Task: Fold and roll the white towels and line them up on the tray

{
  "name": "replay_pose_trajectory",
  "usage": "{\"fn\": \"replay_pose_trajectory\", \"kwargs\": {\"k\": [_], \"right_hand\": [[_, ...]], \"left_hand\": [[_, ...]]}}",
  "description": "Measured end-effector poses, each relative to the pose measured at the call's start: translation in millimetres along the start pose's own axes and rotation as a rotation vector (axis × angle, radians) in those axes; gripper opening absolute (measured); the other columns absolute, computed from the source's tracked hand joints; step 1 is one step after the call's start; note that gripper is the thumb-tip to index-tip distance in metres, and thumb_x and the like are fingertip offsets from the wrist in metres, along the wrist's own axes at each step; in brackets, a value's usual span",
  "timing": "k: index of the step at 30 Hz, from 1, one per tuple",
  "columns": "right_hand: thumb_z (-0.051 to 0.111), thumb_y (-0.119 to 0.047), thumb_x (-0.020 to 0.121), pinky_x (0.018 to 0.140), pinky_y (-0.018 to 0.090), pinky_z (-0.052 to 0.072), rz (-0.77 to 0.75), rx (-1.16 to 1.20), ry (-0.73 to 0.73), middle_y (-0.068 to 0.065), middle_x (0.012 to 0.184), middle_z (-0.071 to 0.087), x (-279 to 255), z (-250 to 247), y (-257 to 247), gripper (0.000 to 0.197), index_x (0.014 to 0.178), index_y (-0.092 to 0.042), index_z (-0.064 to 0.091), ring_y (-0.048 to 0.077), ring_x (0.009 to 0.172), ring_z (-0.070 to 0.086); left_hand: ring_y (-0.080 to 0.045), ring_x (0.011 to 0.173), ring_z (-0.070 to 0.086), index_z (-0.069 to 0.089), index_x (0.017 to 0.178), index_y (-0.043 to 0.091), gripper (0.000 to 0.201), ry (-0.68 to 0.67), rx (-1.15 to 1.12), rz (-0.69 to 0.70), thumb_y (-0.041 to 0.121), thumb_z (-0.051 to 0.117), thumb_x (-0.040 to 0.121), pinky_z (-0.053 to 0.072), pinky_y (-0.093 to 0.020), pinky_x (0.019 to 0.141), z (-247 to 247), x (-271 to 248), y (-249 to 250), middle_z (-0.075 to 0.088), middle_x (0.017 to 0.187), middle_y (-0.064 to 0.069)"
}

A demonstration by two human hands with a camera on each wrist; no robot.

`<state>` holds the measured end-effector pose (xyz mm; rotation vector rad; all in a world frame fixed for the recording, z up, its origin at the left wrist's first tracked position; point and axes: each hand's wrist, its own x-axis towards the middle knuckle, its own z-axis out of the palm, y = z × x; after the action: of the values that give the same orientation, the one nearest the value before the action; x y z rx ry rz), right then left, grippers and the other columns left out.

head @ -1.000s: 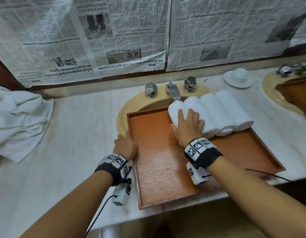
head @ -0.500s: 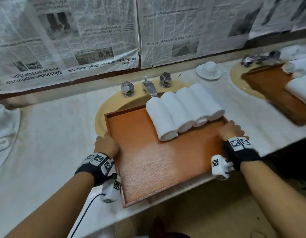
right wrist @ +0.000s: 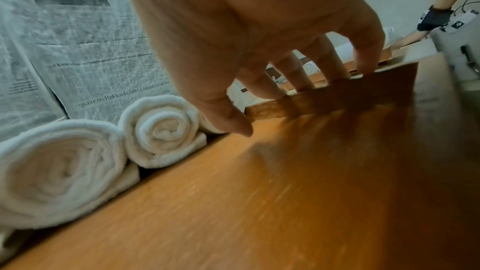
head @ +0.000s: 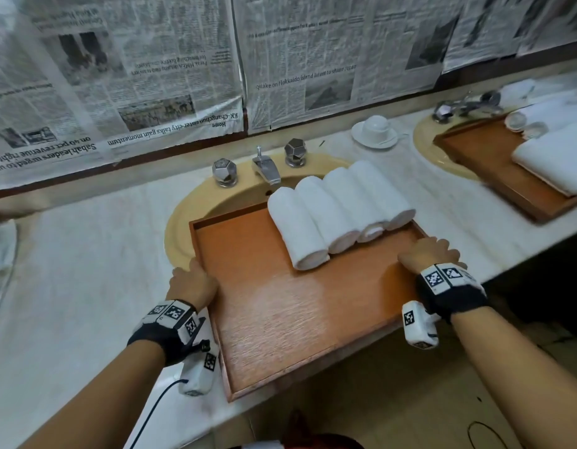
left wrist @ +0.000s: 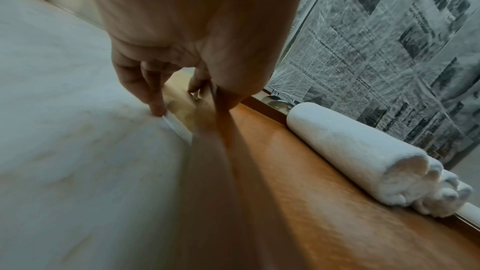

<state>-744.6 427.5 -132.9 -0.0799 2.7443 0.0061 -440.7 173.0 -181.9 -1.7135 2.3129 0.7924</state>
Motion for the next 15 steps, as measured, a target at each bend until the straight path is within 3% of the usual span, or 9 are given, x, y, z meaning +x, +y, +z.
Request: {"fn": "replay_pose_trajectory", "kwargs": {"k": [2, 3, 6, 9, 11, 15], "right_hand": [[0.048, -0.041, 0.085, 0.108, 0.057, 0.027, -0.052, 0.043, 0.066, 0.017, 0.14, 0.035, -10, -1, -9, 0.067, 0.143, -0.01, 0.036, 0.041, 0.128, 0.032], [0.047, -0.044, 0.086, 0.108, 0.056, 0.027, -0.148, 0.07, 0.129, 0.019, 0.142, 0.032, -17, 0, -16, 0.07, 0.144, -0.009, 0.032, 0.041, 0.13, 0.03], [0.052, -0.044, 0.088, 0.112, 0.05, 0.023, -0.59, 0.117, 0.267, 0.016, 0.154, 0.015, -52, 6, -50, 0.07, 0.147, -0.016, 0.027, 0.035, 0.141, 0.014], [0.061, -0.048, 0.085, 0.117, 0.048, 0.011, -0.934, 0.005, 0.151, 0.002, 0.16, -0.006, -82, 17, -92, 0.084, 0.152, -0.034, 0.013, 0.028, 0.147, -0.005], [0.068, -0.047, 0.079, 0.117, 0.05, 0.012, -1.066, -0.142, 0.044, -0.002, 0.16, -0.013, -88, 28, -112, 0.093, 0.15, -0.042, 0.008, 0.03, 0.147, -0.008], [0.065, -0.035, 0.084, 0.116, 0.052, 0.015, -1.142, -0.337, 0.098, -0.003, 0.159, -0.021, -80, 41, -123, 0.082, 0.149, -0.039, 0.016, 0.04, 0.145, -0.007]], "left_hand": [[-0.043, 0.12, 0.043, 0.03, 0.14, 0.015, 0.047, 0.005, 0.012, 0.0, 0.033, 0.034, 0.097, 0.039, -0.049, 0.102, 0, -2, 2, 0.036, 0.135, -0.025], [-0.043, 0.12, 0.043, 0.03, 0.139, 0.015, 0.046, 0.01, 0.012, 0.0, 0.032, 0.034, 0.097, 0.039, -0.05, 0.102, 0, -3, 2, 0.037, 0.134, -0.025], [-0.043, 0.119, 0.043, 0.032, 0.138, 0.014, 0.044, 0.026, -0.008, -0.001, 0.026, 0.034, 0.096, 0.038, -0.051, 0.102, 1, -5, 2, 0.036, 0.132, -0.025], [-0.043, 0.117, 0.044, 0.032, 0.138, 0.014, 0.044, 0.024, -0.02, 0.003, 0.026, 0.033, 0.096, 0.039, -0.051, 0.101, 1, -5, 1, 0.036, 0.131, -0.024], [-0.043, 0.115, 0.046, 0.031, 0.138, 0.015, 0.044, 0.019, -0.025, 0.008, 0.027, 0.033, 0.096, 0.04, -0.05, 0.1, 1, -4, 0, 0.036, 0.13, -0.023], [-0.042, 0.113, 0.048, 0.03, 0.14, 0.017, 0.045, 0.013, -0.032, 0.008, 0.03, 0.032, 0.097, 0.041, -0.051, 0.1, 1, -2, -1, 0.036, 0.131, -0.023]]}}
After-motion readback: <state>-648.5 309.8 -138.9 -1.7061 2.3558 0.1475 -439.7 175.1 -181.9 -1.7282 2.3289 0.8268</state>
